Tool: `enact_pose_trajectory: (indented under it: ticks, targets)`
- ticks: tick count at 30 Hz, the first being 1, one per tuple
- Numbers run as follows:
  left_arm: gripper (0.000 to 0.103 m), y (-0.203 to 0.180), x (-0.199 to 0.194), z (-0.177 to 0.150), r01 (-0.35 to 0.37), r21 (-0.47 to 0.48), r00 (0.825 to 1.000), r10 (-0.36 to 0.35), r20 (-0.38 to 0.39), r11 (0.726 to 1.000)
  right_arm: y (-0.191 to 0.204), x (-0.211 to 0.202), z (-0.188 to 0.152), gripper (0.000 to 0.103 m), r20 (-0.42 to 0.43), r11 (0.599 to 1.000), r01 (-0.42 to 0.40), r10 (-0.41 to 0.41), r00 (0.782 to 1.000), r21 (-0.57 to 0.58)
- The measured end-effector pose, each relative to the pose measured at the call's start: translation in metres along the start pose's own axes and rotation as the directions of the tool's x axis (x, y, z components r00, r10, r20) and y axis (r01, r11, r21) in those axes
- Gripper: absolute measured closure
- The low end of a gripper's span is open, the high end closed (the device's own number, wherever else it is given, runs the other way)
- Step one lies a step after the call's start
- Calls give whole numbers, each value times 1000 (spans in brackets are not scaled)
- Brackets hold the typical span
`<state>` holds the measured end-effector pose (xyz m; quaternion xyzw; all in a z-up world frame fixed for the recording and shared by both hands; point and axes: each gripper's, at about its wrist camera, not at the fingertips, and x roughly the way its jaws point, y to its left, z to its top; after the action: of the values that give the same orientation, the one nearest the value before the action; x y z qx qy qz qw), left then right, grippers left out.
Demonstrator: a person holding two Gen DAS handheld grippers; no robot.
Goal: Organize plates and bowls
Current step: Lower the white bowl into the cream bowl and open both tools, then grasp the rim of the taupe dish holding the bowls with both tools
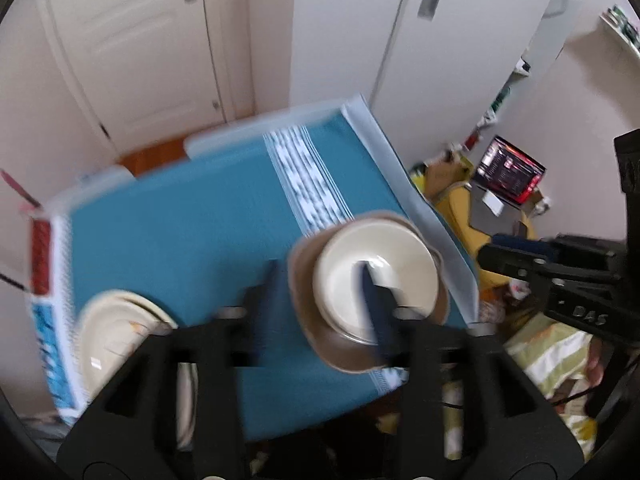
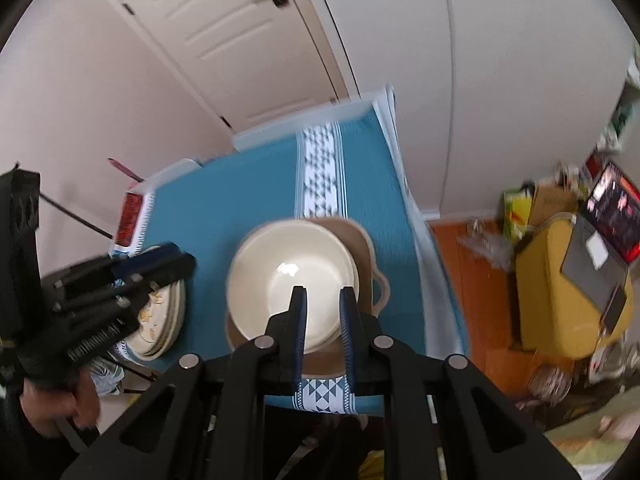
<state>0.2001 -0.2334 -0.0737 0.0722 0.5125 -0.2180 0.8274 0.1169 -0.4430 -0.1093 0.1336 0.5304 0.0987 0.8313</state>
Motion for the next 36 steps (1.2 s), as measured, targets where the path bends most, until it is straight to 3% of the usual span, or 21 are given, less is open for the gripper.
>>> enact_pose_trajectory:
  ticks: [1, 2, 3, 5, 9, 12, 16, 20, 22, 26, 28, 32, 36]
  targets:
    - [5, 1, -8, 1, -24, 14, 999, 24, 29, 1000, 2, -7, 2, 64, 16, 1000, 1, -1, 1000, -20]
    - [0, 3, -18, 2, -53, 30, 996, 50, 76, 998, 3, -13, 3, 28, 31, 999, 5, -4, 1000, -34]
    - [0, 4, -24, 1, -67, 45, 992, 62, 108, 997, 3, -17, 5, 0, 40, 999, 11, -9, 999, -43]
    - [0, 8, -25, -1, -89, 89, 992, 79, 102, 992, 4, -19, 6, 0, 17, 996, 41, -40, 999, -78]
    - [0, 20, -1, -15, -52, 122, 998, 55, -20, 991, 8, -6, 5, 0, -69, 953, 217, -236, 969, -212]
    - [0, 26, 30, -26, 0, 101, 990, 14, -139, 995, 5, 14, 0, 0, -150, 941, 204, -250, 956, -268]
    - [2, 25, 65, -39, 33, 84, 970, -11, -243, 996, -5, 51, -5, 0, -251, 927, 215, -297, 921, -306]
    - [14, 26, 95, -52, 58, 48, 945, -39, -324, 997, -6, 76, -13, 1, -298, 919, 193, -302, 906, -343]
    - [21, 23, 108, -57, 70, 39, 933, -52, -357, 997, -7, 87, -16, 5, -325, 920, 171, -292, 900, -354]
    - [30, 19, 124, -64, 102, 1, 917, -94, -388, 995, -9, 104, -17, 30, -378, 928, 125, -262, 888, -351]
    - [39, 17, 130, -65, 112, -12, 914, -108, -392, 994, -12, 112, -19, 39, -395, 929, 109, -254, 883, -355]
    - [52, 16, 140, -68, 132, -51, 911, -141, -388, 990, -15, 122, -20, 55, -410, 938, 66, -212, 887, -341]
    - [70, 18, 146, -71, 136, -106, 923, -165, -347, 985, -19, 130, -20, 73, -394, 948, 43, -172, 903, -316]
